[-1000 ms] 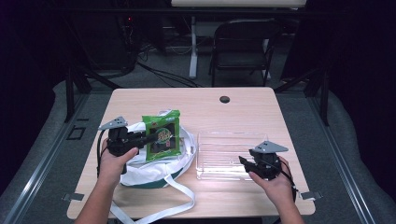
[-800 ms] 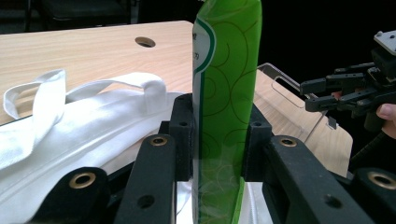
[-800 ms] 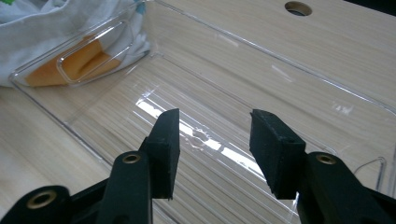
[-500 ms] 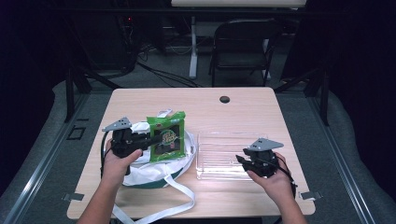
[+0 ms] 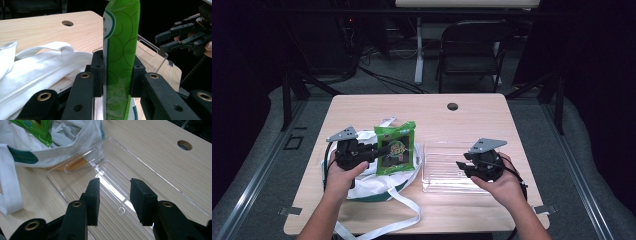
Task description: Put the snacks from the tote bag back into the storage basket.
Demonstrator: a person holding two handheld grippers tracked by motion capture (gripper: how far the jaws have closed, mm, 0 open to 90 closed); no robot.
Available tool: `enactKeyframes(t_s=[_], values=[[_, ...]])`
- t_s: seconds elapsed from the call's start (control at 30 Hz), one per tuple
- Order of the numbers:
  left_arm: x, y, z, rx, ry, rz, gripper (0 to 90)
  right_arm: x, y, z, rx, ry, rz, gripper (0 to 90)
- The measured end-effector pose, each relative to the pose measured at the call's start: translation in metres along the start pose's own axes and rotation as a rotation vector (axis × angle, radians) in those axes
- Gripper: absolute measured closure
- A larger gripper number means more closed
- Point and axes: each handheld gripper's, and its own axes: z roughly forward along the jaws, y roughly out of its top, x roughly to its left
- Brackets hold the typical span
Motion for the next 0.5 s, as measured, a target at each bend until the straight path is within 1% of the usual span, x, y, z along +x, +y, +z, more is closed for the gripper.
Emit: enactKeyframes(t_s=[0.03, 0.1, 0.13, 0.17, 0.2, 0.33, 0.4, 0.43, 0.5], values=[[0.000, 0.000, 0.000, -0.001, -0.001, 0.000, 72.1, 0.000, 0.002, 0.000, 0.005, 0.004, -0.002, 60.6], [-0.001, 0.000, 0.000, 0.001, -0.004, -0.001, 72.0, 0.000, 0.006, -0.001, 0.013, 0.010, -0.022, 60.7], [-0.002, 0.000, 0.001, -0.003, -0.006, -0.002, 72.0, 0.001, 0.008, -0.002, 0.007, 0.018, -0.025, 60.5], [-0.002, 0.000, 0.001, -0.003, -0.007, -0.002, 72.0, 0.000, 0.011, -0.003, 0.005, 0.017, -0.043, 60.5], [-0.002, 0.001, 0.001, -0.003, -0.009, -0.001, 72.1, 0.001, 0.012, -0.003, 0.004, 0.015, -0.043, 61.1], [-0.004, 0.001, 0.001, -0.003, -0.016, 0.001, 72.0, 0.001, 0.022, -0.006, 0.002, 0.035, -0.060, 64.9], [-0.004, 0.001, 0.001, -0.002, -0.017, 0.005, 72.0, 0.001, 0.027, -0.008, 0.001, 0.034, -0.080, 66.5], [-0.004, 0.001, 0.001, -0.002, -0.017, 0.005, 72.0, 0.001, 0.027, -0.008, 0.001, 0.034, -0.080, 66.5], [-0.006, 0.002, 0.002, -0.006, -0.021, 0.007, 72.0, 0.001, 0.035, -0.011, 0.003, 0.040, -0.101, 69.4]])
